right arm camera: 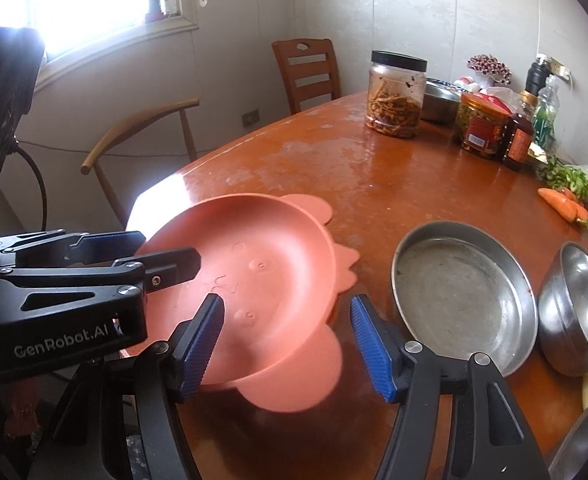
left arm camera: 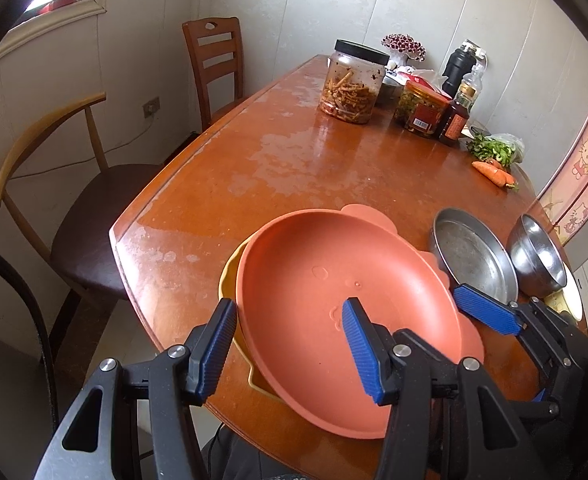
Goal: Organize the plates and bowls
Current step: 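Lift the orange plate with the left gripper over the shell bowl, then lower the orange plate onto the shell bowl and open the left gripper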
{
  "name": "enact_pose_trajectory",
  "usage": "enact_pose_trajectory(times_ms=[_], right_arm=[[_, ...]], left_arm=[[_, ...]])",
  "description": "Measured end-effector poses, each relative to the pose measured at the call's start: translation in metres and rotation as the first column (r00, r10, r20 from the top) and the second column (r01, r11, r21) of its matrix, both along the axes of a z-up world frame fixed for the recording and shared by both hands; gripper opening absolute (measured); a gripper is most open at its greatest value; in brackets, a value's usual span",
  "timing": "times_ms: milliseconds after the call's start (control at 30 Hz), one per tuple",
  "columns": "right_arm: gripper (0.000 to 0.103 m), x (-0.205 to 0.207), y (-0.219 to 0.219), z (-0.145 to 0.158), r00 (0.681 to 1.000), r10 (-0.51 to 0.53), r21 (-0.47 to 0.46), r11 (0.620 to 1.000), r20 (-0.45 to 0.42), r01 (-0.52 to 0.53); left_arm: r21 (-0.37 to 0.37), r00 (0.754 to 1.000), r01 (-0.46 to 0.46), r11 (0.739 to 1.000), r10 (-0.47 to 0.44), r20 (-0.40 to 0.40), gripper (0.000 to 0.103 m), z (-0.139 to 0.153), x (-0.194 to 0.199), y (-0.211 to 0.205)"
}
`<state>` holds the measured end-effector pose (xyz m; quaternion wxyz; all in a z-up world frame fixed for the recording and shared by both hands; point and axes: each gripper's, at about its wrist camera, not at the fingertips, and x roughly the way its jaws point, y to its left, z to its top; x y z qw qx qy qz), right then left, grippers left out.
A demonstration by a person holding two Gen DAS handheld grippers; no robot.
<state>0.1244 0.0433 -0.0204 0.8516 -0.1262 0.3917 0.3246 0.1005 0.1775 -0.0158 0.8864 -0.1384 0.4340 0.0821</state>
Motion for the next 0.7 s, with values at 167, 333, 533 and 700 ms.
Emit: enact_pose_trajectory(times_ms=[167, 333, 533, 700], right_arm=[[0.067, 0.0, -0.012, 0.004, 1.0, -0.026, 0.017, 1.0, 0.0, 0.026], [0.068, 0.003, -0.026, 0.01, 0.998, -0.06, 0.034, 0.998, 0.001, 0.06], [0.068, 0.007, -0.043, 0.016, 0.996, -0.094, 0.048, 0.994, 0.001, 0.094], [0.068, 0.015, -0.056, 0.013, 0.992, -0.124, 0.026, 0.992, -0.012, 0.124]], left_arm=[[0.013, 1.0, -0.004, 1.0, 0.004, 0.014, 0.055, 0.005, -0.003, -0.002], [0.019, 0.999, 0.007, 1.0, -0.008, 0.04, 0.055, 0.014, -0.006, -0.009], [0.016, 0.998, 0.028, 0.999, -0.029, 0.057, 0.056, 0.021, -0.006, -0.018], [0.023, 0.998, 0.048, 0.999, -0.05, 0.05, 0.056, 0.021, -0.006, -0.028]])
